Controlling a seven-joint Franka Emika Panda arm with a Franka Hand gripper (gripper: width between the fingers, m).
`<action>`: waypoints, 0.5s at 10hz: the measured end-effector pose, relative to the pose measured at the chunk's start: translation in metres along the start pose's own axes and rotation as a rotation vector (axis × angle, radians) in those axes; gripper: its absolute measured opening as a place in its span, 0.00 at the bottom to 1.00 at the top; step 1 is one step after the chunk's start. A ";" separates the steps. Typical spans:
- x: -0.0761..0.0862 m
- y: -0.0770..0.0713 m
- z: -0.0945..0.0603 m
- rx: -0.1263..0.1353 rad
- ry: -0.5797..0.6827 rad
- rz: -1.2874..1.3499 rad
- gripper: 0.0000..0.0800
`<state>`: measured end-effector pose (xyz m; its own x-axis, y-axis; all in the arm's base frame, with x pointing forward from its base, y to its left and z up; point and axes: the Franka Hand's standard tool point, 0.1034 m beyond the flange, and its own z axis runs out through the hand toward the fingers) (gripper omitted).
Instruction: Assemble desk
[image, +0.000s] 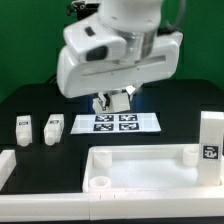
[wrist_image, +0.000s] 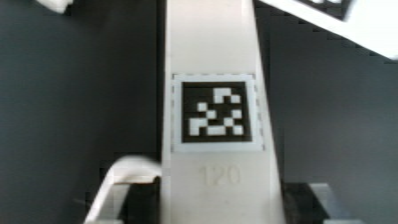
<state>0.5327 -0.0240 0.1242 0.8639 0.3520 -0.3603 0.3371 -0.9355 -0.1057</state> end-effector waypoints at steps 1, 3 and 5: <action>0.000 0.007 -0.013 0.006 0.063 0.030 0.36; -0.002 0.009 -0.015 -0.030 0.186 0.035 0.36; 0.000 0.014 -0.016 -0.047 0.303 0.043 0.36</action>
Offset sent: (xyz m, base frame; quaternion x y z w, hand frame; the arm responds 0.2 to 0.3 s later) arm 0.0000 0.0000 0.0000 0.0000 0.1938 0.0000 0.9810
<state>0.5435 -0.0368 0.1378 0.9476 0.3115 -0.0703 0.3084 -0.9499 -0.0511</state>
